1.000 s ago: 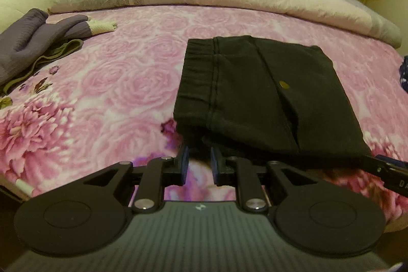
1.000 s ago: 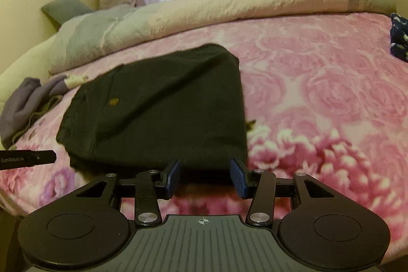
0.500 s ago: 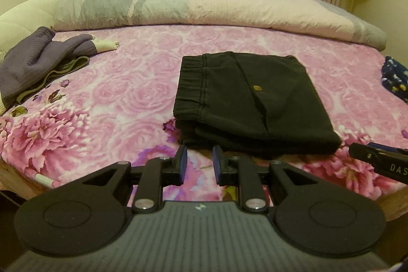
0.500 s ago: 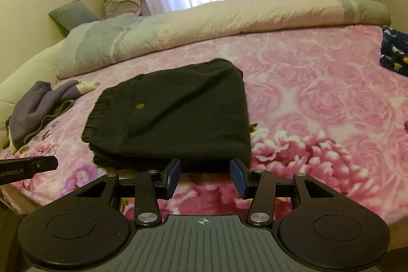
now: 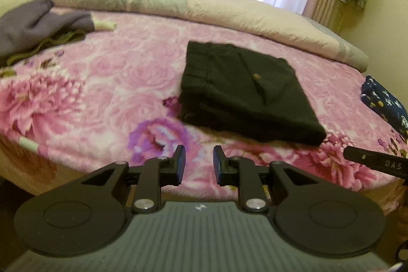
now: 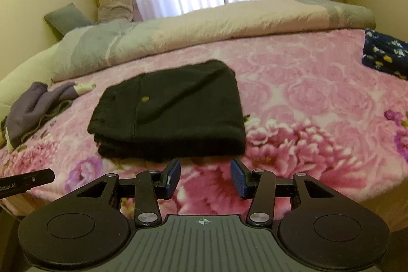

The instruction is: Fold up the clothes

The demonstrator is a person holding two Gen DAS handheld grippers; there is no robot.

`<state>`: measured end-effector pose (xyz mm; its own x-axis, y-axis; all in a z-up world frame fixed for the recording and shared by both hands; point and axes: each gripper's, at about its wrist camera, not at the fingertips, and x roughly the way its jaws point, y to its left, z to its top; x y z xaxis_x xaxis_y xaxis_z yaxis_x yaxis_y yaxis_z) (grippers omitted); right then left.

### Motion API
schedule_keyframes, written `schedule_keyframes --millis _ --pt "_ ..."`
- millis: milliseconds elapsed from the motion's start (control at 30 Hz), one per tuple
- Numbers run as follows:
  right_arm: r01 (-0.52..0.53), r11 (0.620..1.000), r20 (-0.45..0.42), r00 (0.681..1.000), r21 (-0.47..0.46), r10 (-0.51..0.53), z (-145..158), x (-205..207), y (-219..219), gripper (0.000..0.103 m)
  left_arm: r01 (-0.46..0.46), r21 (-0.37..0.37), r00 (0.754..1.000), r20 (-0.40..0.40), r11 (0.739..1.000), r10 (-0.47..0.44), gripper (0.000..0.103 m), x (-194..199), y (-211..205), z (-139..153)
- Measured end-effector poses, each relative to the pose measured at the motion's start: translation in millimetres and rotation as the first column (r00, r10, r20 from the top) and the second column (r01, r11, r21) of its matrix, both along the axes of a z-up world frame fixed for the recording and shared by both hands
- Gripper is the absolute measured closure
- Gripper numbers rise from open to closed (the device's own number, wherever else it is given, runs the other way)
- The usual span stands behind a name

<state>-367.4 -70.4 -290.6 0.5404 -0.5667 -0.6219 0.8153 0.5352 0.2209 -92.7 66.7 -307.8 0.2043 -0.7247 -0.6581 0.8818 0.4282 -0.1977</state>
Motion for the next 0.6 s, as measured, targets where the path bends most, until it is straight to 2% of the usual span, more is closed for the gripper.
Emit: schedule_keyframes --millis 100,267,367,467,533,600 --pt "-0.001 1.0 -0.009 1.0 0.025 0.002 -12 9 -7 0.056 0.007 0.013 1.0 -0.024 1.0 -0.007 0.084 10 -7 -16" --pt "-0.01 0.997 -0.026 1.0 0.08 0.012 -39 26 -31 0.056 0.045 -0.005 0.997 -0.057 0.999 -0.046 0.084 24 -30 -40" --pt "-0.034 0.994 -0.065 0.997 0.105 0.041 -53 39 -47 0.056 0.131 0.002 0.988 -0.076 0.991 -0.131 0.085 32 -53 -45" --pt "-0.055 0.985 -0.121 0.99 0.162 0.075 -58 55 -65 0.056 0.227 0.051 0.971 -0.094 0.973 -0.222 0.085 38 -80 -34" --pt "-0.047 0.975 -0.14 0.987 0.217 0.079 -53 60 -76 0.056 0.285 0.083 0.956 -0.099 0.955 -0.277 0.085 41 -96 -14" --pt "-0.03 0.96 -0.157 0.985 0.279 0.076 -45 63 -86 0.056 0.305 0.114 0.95 -0.108 0.945 -0.293 0.085 43 -109 10"
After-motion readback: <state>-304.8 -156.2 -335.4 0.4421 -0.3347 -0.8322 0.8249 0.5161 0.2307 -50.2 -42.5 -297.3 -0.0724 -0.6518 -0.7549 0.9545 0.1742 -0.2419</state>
